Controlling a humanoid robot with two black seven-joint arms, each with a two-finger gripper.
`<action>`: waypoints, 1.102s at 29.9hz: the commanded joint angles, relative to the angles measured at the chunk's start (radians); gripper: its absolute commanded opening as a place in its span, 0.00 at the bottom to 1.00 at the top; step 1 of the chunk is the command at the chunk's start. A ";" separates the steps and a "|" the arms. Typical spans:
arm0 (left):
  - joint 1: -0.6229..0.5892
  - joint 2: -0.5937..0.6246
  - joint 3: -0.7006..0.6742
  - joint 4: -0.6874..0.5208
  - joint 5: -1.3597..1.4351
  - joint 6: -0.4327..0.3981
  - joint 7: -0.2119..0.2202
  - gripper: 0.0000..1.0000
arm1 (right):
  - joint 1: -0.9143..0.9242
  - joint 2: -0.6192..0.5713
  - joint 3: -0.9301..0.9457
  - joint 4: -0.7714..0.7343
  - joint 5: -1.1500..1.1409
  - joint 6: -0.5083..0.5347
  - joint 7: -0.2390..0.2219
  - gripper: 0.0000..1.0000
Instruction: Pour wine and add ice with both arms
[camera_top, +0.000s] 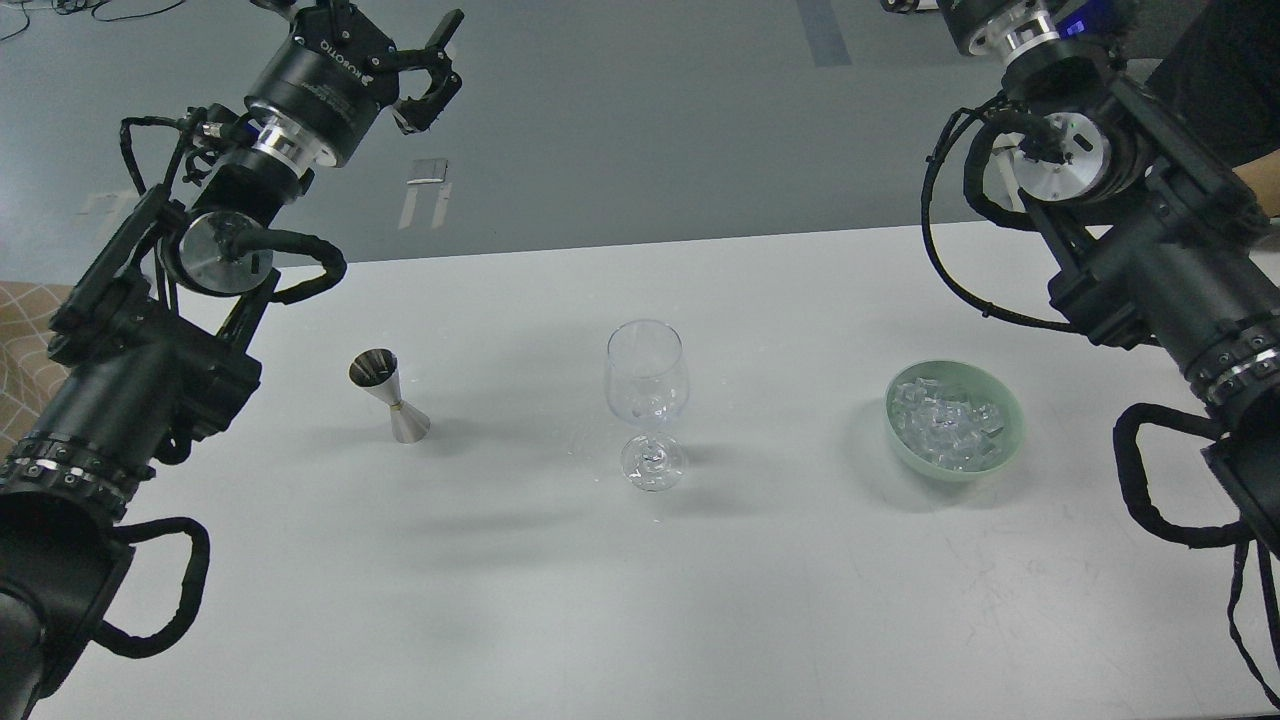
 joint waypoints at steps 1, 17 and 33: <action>0.012 0.004 0.003 0.001 0.002 0.000 0.001 0.98 | -0.028 -0.004 0.001 0.003 0.000 0.000 0.002 1.00; 0.049 -0.002 -0.020 0.001 -0.008 0.000 -0.003 0.98 | -0.062 -0.004 0.019 0.036 0.000 -0.004 0.003 1.00; 0.081 0.007 -0.027 0.005 -0.031 0.004 0.014 0.98 | -0.091 -0.008 0.014 0.029 -0.002 -0.003 -0.006 1.00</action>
